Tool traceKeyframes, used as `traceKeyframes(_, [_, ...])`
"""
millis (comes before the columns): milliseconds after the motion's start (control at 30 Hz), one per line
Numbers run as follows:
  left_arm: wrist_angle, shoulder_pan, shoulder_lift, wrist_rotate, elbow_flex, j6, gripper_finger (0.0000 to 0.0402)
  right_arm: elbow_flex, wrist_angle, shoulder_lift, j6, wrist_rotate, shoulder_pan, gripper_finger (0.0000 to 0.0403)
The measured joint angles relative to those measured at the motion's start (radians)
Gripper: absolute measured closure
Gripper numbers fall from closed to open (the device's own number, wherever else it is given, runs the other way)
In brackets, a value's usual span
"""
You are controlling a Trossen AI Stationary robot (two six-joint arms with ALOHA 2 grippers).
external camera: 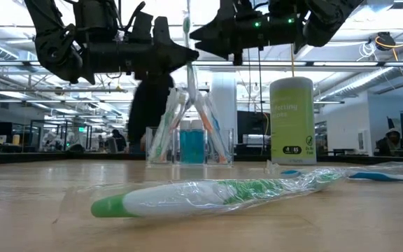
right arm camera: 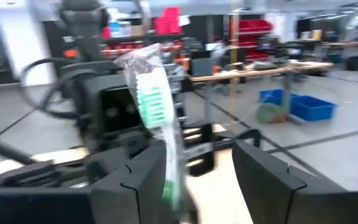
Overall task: Pick & Place toothbrushing station
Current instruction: Put the green toothbrush into the transparent organizer
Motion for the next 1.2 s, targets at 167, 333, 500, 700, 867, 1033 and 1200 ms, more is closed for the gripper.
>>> traceKeyframes(167, [0.004, 0.001, 0.000, 0.004, 0.007, 0.000, 0.0351, 0.000, -0.008, 0.024, 0.034, -0.075, -0.010, 0.0222])
traceKeyframes(333, [-0.029, 0.001, 0.000, 0.048, 0.034, 0.001, 0.0351, 0.001, 0.039, 0.056, 0.043, -0.098, -0.015, 0.0222])
traceKeyframes(500, [-0.093, 0.002, 0.000, 0.033, 0.040, 0.016, 0.0351, 0.001, 0.031, 0.060, 0.031, -0.095, -0.019, 0.0229])
traceKeyframes(700, [-0.162, 0.004, -0.069, 0.010, 0.034, 0.060, 0.0376, 0.001, 0.032, 0.056, 0.021, -0.095, -0.019, 0.0240])
traceKeyframes(867, [-0.435, 0.004, -0.227, -0.108, 0.032, 0.075, 0.0392, 0.001, 0.020, 0.042, 0.018, -0.094, -0.019, 0.0237])
traceKeyframes(1033, [-0.662, 0.004, -0.351, -0.224, 0.032, 0.047, 0.0398, 0.001, 0.014, 0.035, -0.008, -0.094, -0.021, 0.0238])
traceKeyframes(1200, [-0.655, 0.004, -0.361, -0.263, 0.032, 0.051, 0.0396, 0.001, -0.026, 0.034, -0.004, -0.094, -0.012, 0.0240])
